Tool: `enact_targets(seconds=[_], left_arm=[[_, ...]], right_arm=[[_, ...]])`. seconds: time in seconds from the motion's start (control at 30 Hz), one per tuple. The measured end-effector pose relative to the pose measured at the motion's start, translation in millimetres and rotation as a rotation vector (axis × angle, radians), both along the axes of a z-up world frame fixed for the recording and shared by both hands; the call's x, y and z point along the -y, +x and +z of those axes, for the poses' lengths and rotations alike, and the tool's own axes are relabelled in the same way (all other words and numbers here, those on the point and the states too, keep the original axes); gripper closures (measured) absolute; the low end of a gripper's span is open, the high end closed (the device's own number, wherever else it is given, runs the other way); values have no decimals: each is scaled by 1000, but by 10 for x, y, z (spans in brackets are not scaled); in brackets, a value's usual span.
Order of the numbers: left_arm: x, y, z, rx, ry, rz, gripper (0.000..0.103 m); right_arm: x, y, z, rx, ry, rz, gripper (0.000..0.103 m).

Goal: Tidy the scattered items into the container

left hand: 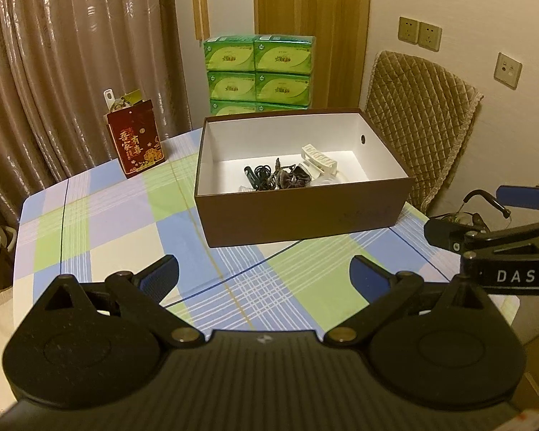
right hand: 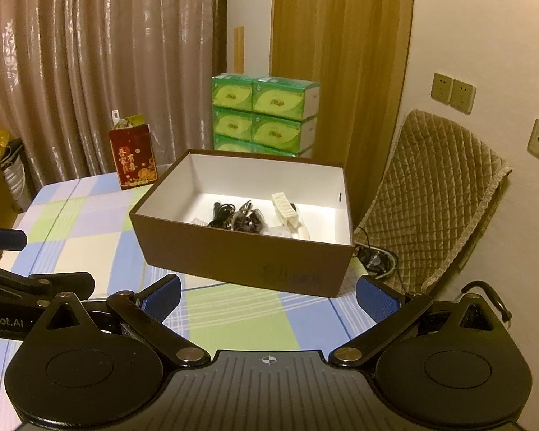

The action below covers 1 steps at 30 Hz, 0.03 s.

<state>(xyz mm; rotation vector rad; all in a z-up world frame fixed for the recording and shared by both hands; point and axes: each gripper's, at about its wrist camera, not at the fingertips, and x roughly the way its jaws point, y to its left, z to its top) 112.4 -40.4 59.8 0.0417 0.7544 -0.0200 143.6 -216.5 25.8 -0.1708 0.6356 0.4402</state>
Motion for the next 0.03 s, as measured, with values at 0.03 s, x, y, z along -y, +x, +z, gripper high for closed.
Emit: enact_targets(seconds=[0.03], left_arm=[[7, -2, 0, 1, 3, 1, 3]], right_arm=[[1, -1, -1, 0, 0, 1, 2]])
